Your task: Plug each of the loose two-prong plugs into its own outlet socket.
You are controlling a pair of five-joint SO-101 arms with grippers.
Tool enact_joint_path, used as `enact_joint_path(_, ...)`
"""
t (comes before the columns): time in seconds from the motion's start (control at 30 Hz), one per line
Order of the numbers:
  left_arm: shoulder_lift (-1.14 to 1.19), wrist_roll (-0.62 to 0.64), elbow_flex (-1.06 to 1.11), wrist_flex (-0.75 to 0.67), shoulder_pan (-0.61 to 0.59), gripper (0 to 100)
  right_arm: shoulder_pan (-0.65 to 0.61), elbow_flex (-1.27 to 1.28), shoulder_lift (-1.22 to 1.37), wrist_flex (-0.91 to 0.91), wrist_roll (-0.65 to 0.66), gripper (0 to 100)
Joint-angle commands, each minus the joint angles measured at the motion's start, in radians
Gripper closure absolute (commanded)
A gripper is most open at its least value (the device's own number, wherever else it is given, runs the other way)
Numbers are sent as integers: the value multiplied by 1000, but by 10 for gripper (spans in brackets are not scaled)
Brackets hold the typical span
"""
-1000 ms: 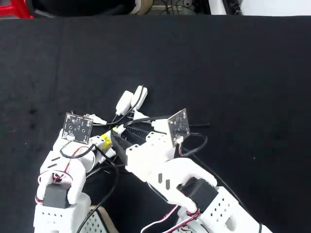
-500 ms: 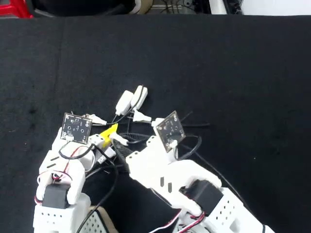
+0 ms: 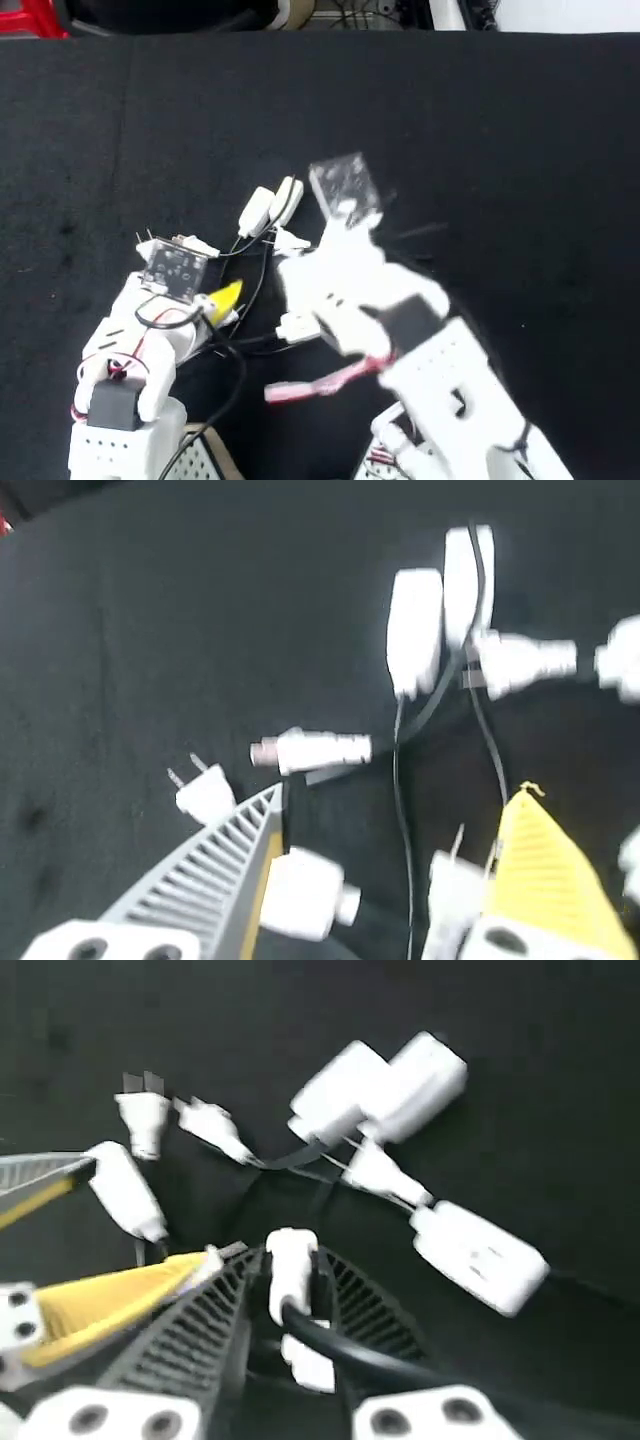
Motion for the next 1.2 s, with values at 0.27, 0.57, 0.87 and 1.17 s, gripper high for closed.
enact_joint_path(0.27,-5,-238,82,204,-196,671,17,-44,318,126,8,987)
enact_joint_path(0.57,-5,-333,142,192,-196,671,21,180,325,-129,9,987)
enact_joint_path(0.87,-5,-334,145,180,-197,671,124,170,323,-71,12,987)
enact_joint_path(1.17,-5,-334,147,172,-203,671,129,162,323,-25,14,987)
